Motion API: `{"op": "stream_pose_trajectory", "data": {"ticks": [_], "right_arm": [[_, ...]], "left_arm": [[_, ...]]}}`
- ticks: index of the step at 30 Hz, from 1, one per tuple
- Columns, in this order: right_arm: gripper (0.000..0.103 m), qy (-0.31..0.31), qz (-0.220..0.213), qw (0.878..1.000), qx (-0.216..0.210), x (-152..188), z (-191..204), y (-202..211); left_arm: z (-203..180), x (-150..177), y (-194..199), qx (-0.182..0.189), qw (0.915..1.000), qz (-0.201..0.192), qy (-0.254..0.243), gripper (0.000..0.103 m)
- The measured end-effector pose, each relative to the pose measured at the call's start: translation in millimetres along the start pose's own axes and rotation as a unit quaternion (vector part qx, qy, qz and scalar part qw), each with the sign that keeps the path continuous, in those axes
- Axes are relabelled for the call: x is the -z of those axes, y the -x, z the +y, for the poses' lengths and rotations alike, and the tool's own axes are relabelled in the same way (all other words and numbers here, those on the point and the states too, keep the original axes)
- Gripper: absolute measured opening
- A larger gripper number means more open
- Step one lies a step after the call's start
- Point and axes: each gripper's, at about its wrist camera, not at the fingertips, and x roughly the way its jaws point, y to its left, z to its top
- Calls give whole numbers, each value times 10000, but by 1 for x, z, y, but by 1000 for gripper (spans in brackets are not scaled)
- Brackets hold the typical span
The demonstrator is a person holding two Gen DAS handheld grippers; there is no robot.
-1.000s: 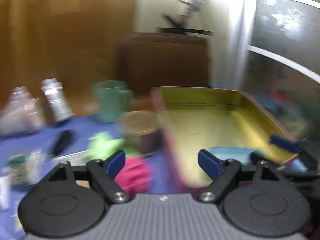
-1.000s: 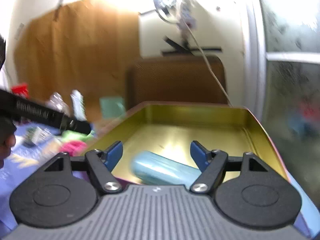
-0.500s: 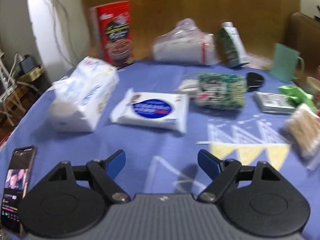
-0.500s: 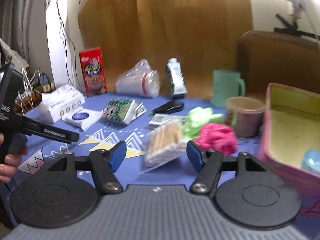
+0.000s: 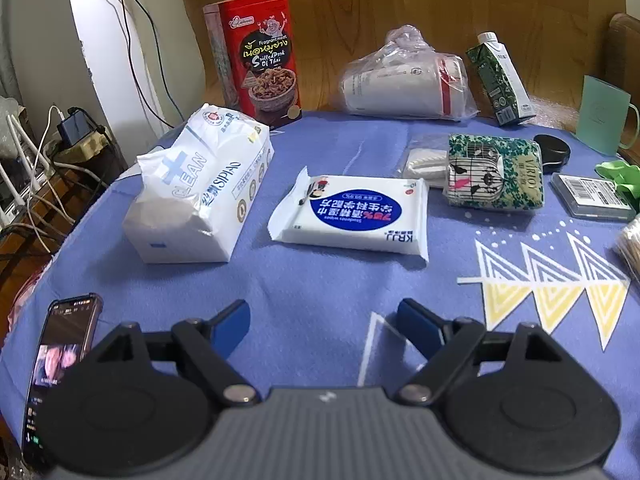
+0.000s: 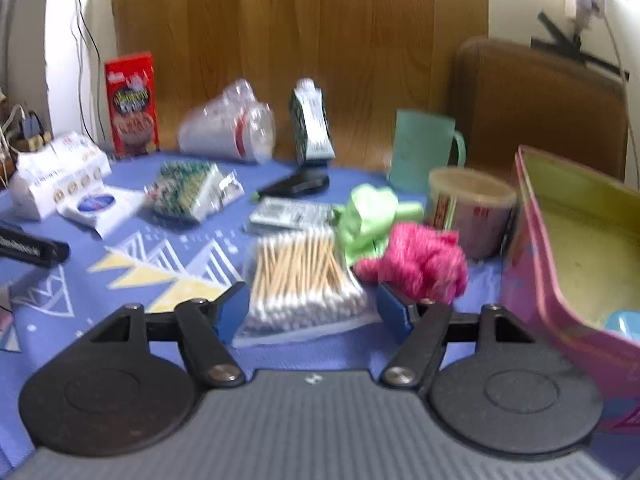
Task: Organize soft objects
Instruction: 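Move the left gripper back over the table toward the cotton swab bag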
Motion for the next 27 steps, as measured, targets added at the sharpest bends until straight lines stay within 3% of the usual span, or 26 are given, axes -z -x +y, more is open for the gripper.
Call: {"op": "stream_pose_trajectory", "data": {"ticks": [4, 11, 18, 27], "right_arm": [[74, -41, 116, 9998, -137, 1, -2, -6], [61, 201, 105, 9995, -216, 3, 6, -2], [61, 201, 108, 9996, -185, 3, 8, -2], [61, 157, 109, 9996, -224, 3, 8, -3]], "left_arm": [[-11, -2, 4, 252, 9997, -13, -78, 83], [-36, -10, 8, 505, 9983, -112, -252, 83], [-63, -22, 10, 820, 9953, -202, -477, 84], [-81, -26, 8, 830, 9939, -229, -684, 84]]}}
